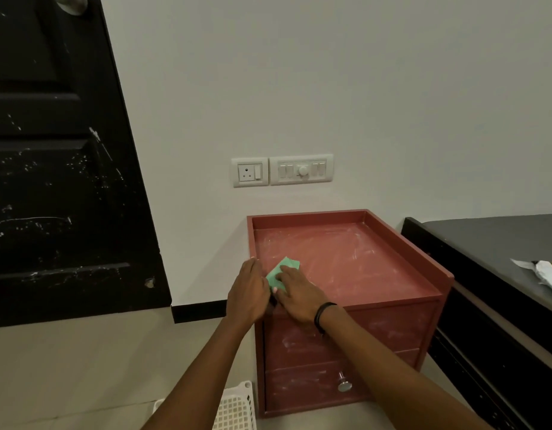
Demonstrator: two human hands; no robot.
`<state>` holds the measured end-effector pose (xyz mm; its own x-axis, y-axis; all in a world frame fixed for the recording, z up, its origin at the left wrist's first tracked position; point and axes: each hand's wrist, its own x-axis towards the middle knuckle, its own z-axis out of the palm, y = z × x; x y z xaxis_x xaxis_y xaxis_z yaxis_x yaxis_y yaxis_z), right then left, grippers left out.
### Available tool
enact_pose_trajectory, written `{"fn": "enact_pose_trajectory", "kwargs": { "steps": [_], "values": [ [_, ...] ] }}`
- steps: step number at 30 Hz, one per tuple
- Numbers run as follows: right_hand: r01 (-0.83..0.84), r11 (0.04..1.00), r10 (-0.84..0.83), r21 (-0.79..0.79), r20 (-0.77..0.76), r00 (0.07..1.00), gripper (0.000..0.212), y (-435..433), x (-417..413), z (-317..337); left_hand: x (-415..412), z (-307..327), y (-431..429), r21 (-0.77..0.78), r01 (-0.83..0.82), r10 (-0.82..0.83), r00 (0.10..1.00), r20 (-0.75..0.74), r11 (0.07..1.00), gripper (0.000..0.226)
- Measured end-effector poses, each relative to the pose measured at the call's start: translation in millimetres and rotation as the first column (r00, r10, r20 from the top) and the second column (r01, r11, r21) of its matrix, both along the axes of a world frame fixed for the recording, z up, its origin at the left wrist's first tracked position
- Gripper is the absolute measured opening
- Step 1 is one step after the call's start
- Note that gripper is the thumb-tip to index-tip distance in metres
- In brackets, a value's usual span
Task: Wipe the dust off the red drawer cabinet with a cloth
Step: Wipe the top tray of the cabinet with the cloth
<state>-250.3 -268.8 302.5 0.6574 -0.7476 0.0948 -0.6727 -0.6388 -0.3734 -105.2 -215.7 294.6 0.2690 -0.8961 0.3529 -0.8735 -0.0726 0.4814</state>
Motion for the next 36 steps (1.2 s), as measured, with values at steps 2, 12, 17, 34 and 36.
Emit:
{"fn": "enact_pose_trajectory", "kwargs": {
  "steps": [2, 12, 17, 34, 36],
  "values": [
    [-0.062, 0.998, 0.060, -0.009, -0.120, 0.991, 0.057, -4.4, 4.4, -14.1, 4.8, 0.8, -6.2, 0.062, 0.019, -0.021, 0.999, 0.033, 0.998, 0.036],
    [-0.171, 0.985, 0.163, -0.034, -0.163, 0.973, 0.064, -74.6, 30.0, -26.9, 15.1, 17.4, -50.3, 0.279, 0.016, -0.012, 1.000, -0.015, 0.960, 0.058],
    [-0.151, 0.986, 0.134, -0.067, -0.210, 0.968, 0.060, -163.9, 79.0, -16.2, 20.1, 5.6, -70.4, 0.228, -0.020, 0.014, 0.999, 0.029, 0.974, 0.061],
    [-0.286, 0.957, 0.287, -0.043, 0.019, 0.958, 0.044, -85.1, 18.7, -18.4, 14.3, 15.6, -63.5, 0.248, -0.035, 0.036, 0.999, 0.001, 0.968, 0.052],
    [-0.315, 0.944, 0.317, -0.101, 0.002, 0.948, 0.048, -46.6, -3.0, -23.4, 11.4, 17.2, -59.4, 0.240, -0.013, 0.025, 0.998, -0.049, 0.971, 0.049]
  ]
}}
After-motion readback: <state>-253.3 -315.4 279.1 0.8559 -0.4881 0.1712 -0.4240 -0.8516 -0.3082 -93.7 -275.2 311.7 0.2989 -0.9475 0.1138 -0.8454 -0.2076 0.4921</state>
